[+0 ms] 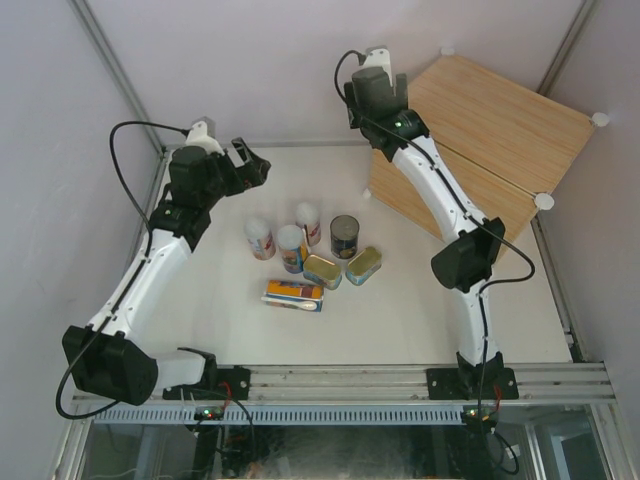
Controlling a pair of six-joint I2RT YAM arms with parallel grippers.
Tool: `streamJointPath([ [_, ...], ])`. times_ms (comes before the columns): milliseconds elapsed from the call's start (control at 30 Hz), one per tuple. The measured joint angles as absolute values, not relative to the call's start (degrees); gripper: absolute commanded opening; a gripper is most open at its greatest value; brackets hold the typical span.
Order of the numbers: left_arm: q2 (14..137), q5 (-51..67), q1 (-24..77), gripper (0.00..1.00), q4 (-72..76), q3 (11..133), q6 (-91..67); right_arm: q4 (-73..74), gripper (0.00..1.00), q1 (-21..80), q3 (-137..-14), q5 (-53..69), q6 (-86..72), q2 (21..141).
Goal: Place and organize the canned foods onto the counter
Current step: Move the counter to the center of the board.
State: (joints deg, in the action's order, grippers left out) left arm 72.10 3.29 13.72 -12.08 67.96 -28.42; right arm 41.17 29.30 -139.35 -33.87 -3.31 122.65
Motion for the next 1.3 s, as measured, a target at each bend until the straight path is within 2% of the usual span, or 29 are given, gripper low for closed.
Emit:
streamJointPath([
  [167,72.10,3.44,13.72,0.98,-10.92,67.96,-28.51,40.51,0.56,29.50,-139.35,-36.67,-1.30,124.01],
  [367,72.10,3.44,13.72,0.98,-10.15,67.94,-28.49,39.11,0.15,30.33,-139.37,-38.74,2.48,124.49],
  [467,71.88,3.40,13.72,0.98,-9.85,67.94,-28.49,38.74,0.01,31.00,-139.46,-40.21,5.39,124.75],
  [833,67.64,2.90,13.58,0.98,-8.78,66.43,-28.49,37.93,0.00,33.69,-139.13,-44.49,9.15,125.05],
  [1300,61.54,0.19,13.13,0.98,-8.21,62.28,-29.45,35.62,0.00,41.82,-138.28,-48.03,9.52,125.45],
])
